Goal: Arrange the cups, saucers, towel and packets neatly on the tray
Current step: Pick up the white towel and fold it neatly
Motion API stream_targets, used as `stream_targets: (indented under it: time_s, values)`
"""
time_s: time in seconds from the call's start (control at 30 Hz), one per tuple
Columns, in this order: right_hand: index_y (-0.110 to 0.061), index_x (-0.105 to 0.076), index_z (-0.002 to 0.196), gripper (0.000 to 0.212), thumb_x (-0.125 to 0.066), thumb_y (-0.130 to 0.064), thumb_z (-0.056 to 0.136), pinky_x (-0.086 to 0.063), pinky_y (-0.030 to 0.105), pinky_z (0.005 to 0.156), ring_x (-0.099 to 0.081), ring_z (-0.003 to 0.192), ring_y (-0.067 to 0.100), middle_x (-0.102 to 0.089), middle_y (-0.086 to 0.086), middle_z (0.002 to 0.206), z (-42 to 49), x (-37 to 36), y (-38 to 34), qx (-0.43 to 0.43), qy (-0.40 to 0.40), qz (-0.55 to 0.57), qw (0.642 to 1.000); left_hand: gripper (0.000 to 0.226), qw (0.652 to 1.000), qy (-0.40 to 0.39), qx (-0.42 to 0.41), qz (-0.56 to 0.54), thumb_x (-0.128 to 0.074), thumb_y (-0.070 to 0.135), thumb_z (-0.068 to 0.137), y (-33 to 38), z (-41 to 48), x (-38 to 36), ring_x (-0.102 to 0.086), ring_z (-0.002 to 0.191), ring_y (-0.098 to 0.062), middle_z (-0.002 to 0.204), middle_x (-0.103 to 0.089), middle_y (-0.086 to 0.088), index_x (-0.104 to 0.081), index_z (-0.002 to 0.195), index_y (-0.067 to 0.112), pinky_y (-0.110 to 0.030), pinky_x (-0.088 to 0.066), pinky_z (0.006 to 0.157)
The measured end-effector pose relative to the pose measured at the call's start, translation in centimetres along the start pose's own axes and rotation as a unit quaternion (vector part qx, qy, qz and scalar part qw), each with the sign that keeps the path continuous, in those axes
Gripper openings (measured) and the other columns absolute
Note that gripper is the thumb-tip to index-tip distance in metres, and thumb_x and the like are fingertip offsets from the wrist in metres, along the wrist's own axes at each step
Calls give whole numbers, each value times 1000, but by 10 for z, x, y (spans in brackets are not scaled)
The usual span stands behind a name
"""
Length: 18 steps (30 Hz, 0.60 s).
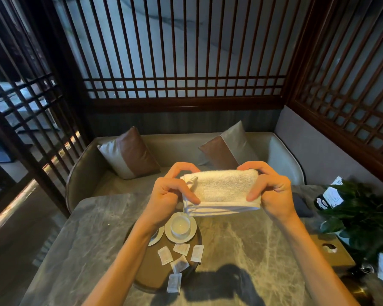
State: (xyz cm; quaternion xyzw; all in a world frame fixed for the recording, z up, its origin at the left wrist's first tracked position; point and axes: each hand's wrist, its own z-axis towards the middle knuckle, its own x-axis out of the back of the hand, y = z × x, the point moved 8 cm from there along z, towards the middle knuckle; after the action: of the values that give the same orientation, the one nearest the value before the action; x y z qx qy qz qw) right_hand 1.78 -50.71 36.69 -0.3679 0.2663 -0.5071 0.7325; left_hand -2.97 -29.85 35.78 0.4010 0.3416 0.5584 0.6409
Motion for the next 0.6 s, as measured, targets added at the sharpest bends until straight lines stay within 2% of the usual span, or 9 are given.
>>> stream_targets:
  time_s: [0.1,0.17,0.2,0.27,0.3,0.37,0.47,0.53,0.6]
  values:
    - [-28,-72,51,56,-40,18,54,-48,21,80,-62,105,17,-71,-10,107,-1,-3,15,-44,8,26,999,42,998,51,-12,45,-47,-19,68,-6,0,4,-51,118,-26,112,-59,1,-71,53,12,-33,-50,86]
    - [-27,-78,70,50,-47,11,63,-53,28,87,-60,118,21,-71,-6,119,-10,-4,43,-157,15,138,978,40,994,91,6,64,-45,-17,67,-17,-1,10,-53,117,-23,112,-61,-1,-69,52,10,-27,-48,89]
    - [-25,-79,92,46,-49,4,73,-53,38,96,-54,127,29,-67,1,129,-18,-9,61,-237,14,242,941,44,991,110,22,72,-43,-18,68,-25,-2,14,-53,116,-23,111,-62,-2,-69,50,13,-27,-47,90]
    - [-22,-58,136,45,-42,-15,94,-32,57,115,-42,138,39,-52,14,146,-43,-34,86,-376,-6,448,811,59,985,140,55,82,-42,-27,69,-41,-7,23,-55,115,-23,111,-63,-5,-69,46,20,-34,-46,90]
    - [-21,-49,143,45,-42,-28,99,-29,59,116,-43,138,39,-49,15,148,-55,-40,94,-413,-18,465,783,63,982,151,66,89,-42,-31,69,-48,-10,27,-56,114,-23,111,-64,-6,-69,46,22,-39,-47,91]
    - [-18,-48,143,56,-53,-45,95,-49,49,102,-55,129,33,-56,14,142,-71,-42,112,-458,-59,338,820,63,980,152,75,100,-43,-32,72,-55,-19,32,-57,114,-21,112,-64,-4,-70,50,20,-48,-48,95]
    - [-15,-51,138,61,-74,-27,83,-58,38,89,-65,116,29,-63,13,133,-74,-38,122,-455,-57,214,863,49,984,117,112,67,-50,-16,88,-69,-28,36,-60,118,-21,123,-65,2,-77,89,24,-53,-53,92]
    - [-12,-53,136,55,-71,-13,83,-59,37,86,-66,114,29,-63,15,132,-72,-34,121,-449,-33,238,861,42,971,109,204,-57,-53,12,97,-88,-35,36,-63,117,-27,131,-63,-2,-54,133,33,-54,-53,94]
    - [-11,-55,134,47,-64,-7,88,-60,33,78,-68,110,28,-64,16,131,-71,-34,118,-448,-22,246,859,46,921,91,316,-210,-44,38,100,-110,-48,27,-58,122,-40,139,-56,-14,-38,145,30,-64,-43,103]
